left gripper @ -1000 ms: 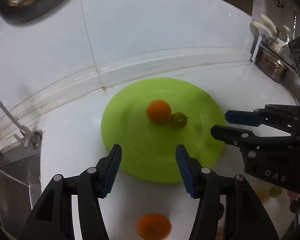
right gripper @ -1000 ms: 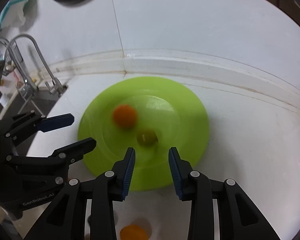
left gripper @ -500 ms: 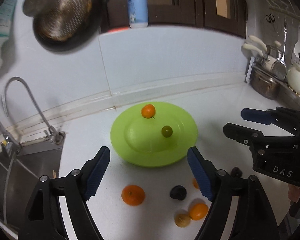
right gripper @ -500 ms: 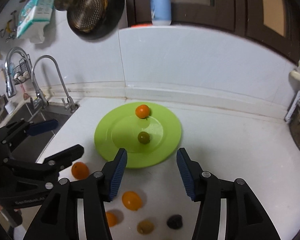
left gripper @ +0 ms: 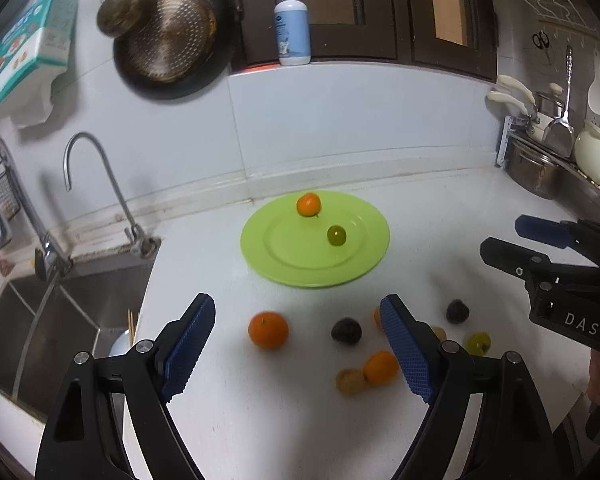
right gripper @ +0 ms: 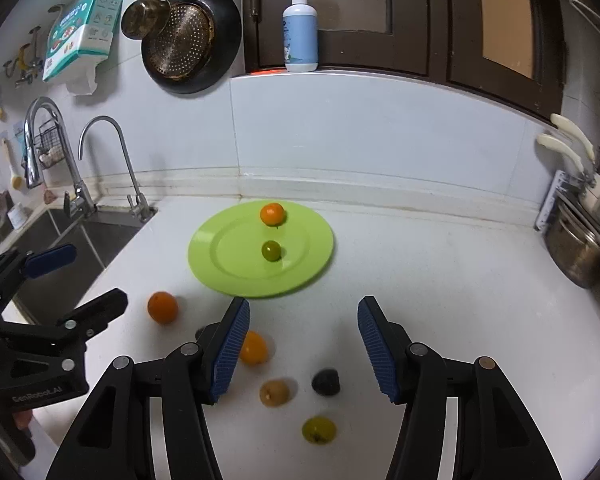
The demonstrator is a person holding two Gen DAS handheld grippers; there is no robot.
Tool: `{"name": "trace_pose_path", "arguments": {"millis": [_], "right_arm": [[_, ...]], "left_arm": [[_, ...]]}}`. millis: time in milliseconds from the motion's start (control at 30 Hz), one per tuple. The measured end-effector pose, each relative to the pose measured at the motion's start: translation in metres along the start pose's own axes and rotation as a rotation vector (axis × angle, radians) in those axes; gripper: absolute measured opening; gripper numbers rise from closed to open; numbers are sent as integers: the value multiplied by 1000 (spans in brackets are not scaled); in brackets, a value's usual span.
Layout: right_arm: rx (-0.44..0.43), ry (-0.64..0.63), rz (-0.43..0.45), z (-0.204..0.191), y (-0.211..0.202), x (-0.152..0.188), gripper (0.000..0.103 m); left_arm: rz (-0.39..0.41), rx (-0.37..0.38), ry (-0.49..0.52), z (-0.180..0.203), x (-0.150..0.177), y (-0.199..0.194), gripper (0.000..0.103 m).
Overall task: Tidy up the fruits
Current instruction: 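Lift both open tools away from the plate toward the remaining fruits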
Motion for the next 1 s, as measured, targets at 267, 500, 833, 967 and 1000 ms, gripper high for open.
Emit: {"name": "trace_pose_path", "arguments": {"millis": [267,500,833,967,1000], "right_arm": [[42,9,0,-3,-12,30,57],[66,37,-25,0,-13,58,57],[76,98,-109,9,-1,89,57],[75,134,-133,13,6,97,57],[77,143,-138,14,7,98,57]], "left_arm": [[4,-31,10,2,27,-9,85],[3,-24,42,9,45,-6,85],[-41,26,116,25,65,17,84],[-77,61,133,31,71,29,84],[-84,68,138,33,72,31,83]]}}
Point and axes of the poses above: each gripper's, at about its wrist camera, not at the fingertips, and y roughly the way its jaws point, z to its right, x to its underside, the point moved 5 cm from there along y, roughly the way its jaws point, and after that the axes turned 9 degrees about -x, right-handed, at the moved point
